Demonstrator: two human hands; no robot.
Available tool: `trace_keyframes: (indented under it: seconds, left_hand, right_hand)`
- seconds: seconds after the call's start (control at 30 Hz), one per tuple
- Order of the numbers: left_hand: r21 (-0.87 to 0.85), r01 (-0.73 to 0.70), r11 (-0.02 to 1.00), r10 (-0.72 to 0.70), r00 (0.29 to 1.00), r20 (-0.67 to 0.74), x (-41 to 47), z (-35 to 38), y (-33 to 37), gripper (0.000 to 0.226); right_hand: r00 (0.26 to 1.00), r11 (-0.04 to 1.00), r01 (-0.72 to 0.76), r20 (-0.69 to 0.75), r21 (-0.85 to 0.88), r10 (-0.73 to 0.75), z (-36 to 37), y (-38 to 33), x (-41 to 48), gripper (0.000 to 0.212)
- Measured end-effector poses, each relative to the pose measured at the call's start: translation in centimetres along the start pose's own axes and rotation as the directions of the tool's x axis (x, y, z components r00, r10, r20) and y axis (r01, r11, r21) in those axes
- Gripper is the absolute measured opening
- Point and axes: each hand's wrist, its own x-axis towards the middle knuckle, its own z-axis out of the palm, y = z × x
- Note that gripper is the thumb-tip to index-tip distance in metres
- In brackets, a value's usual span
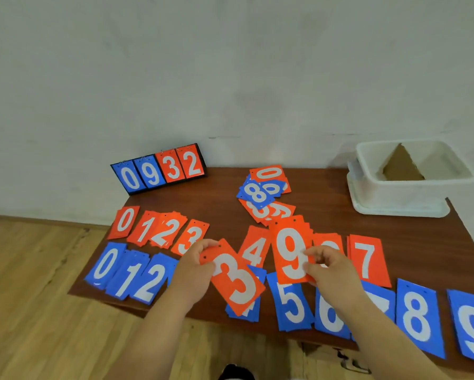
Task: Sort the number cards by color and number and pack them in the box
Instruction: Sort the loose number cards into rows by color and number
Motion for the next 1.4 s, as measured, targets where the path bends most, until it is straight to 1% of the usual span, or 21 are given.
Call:
trace_keyframes:
  seconds: [0.1, 0.17, 0.27, 0.37, 0.5, 0.6, 0.73, 0.8, 0.97, 1.07, 1.1, 1.17, 1.23, 1.3, 1.4]
  left_hand:
    - [-0.02, 0.054, 0.998, -0.055, 0.997, -0.063, 0.2, -2.5, -1.5, 0.043]
    - [-0.012, 0.066, 0.998, -0.067, 0.993, -0.096, 0.6, -4.4, -2.8, 0.048]
    - [-0.004, 0.062, 0.998, -0.062, 0.992, -0.11, 1.9, -7.3, -4.7, 0.047]
    - [0.005, 0.047, 0.999, -0.046, 0.995, -0.094, 4.5, -10.3, -6.6, 0.044]
    - [0.071, 0.009, 0.997, -0.009, 1.0, 0.0, 10.1, -13.8, -8.0, 0.046]
    - [0.141, -0.061, 0.988, 0.049, 0.995, 0.087, 15.4, -15.1, -8.1, 0.049]
    - [0.307, -0.19, 0.933, 0.127, 0.968, 0.214, 22.2, -14.5, -7.7, 0.054]
    - [0.354, -0.206, 0.912, 0.116, 0.959, 0.259, 24.7, -13.5, -7.5, 0.053]
    - [0.464, -0.239, 0.853, 0.104, 0.949, 0.298, 28.4, -10.0, -8.6, 0.05]
    - [0.585, -0.222, 0.78, 0.093, 0.966, 0.243, 28.4, -9.0, -9.1, 0.047]
    - [0.594, -0.225, 0.772, 0.105, 0.968, 0.229, 27.9, -8.7, -8.9, 0.046]
    - [0.519, -0.268, 0.811, 0.147, 0.954, 0.262, 26.4, -7.8, -8.5, 0.044]
    - [0.332, -0.294, 0.896, 0.165, 0.916, 0.367, 24.1, -6.1, -7.7, 0.041]
    - [0.168, -0.239, 0.956, 0.131, 0.864, 0.486, 21.5, -3.6, -6.6, 0.039]
    - [0.063, -0.163, 0.985, 0.09, 0.784, 0.614, 18.4, 0.6, -5.0, 0.038]
  right_hand:
    - [0.999, 1.0, 0.016, 0.05, -0.025, -0.014, 2.9, -0.9, 0.6, 0.022]
    - [0.996, 0.998, 0.029, 0.083, -0.053, -0.024, 5.0, -1.4, 1.1, 0.022]
    - [0.992, 0.997, 0.02, 0.127, -0.079, -0.01, 8.7, -2.1, 2.1, 0.019]
    - [0.989, 0.997, -0.024, 0.144, -0.08, 0.035, 12.6, -2.6, 3.3, 0.019]
    - [0.993, 0.993, -0.089, 0.07, -0.081, 0.095, 17.3, -2.8, 4.6, 0.016]
    - [0.989, 0.985, -0.145, 0.009, -0.098, 0.147, 19.9, -2.9, 5.3, 0.017]
    - [0.974, 0.973, -0.216, -0.086, -0.084, 0.209, 21.9, -3.1, 5.7, 0.014]
    - [0.965, 0.967, -0.241, -0.131, -0.085, 0.229, 22.4, -3.0, 5.4, 0.014]
    - [0.932, 0.947, -0.31, -0.222, -0.079, 0.286, 22.0, -2.1, 5.1, 0.018]
    - [0.901, 0.934, -0.354, -0.28, -0.038, 0.33, 21.6, -1.9, 5.0, 0.018]
    - [0.894, 0.934, -0.358, -0.296, -0.023, 0.336, 21.4, -1.9, 4.9, 0.018]
    - [0.886, 0.933, -0.359, -0.316, -0.005, 0.339, 20.9, -1.9, 4.7, 0.017]
    - [0.882, 0.935, -0.355, -0.327, 0.01, 0.338, 20.1, -1.7, 4.6, 0.016]
    - [0.885, 0.94, -0.342, -0.335, 0.007, 0.325, 18.9, -1.5, 4.5, 0.016]
    - [0.886, 0.947, -0.318, -0.343, 0.044, 0.313, 16.2, -0.9, 4.4, 0.016]
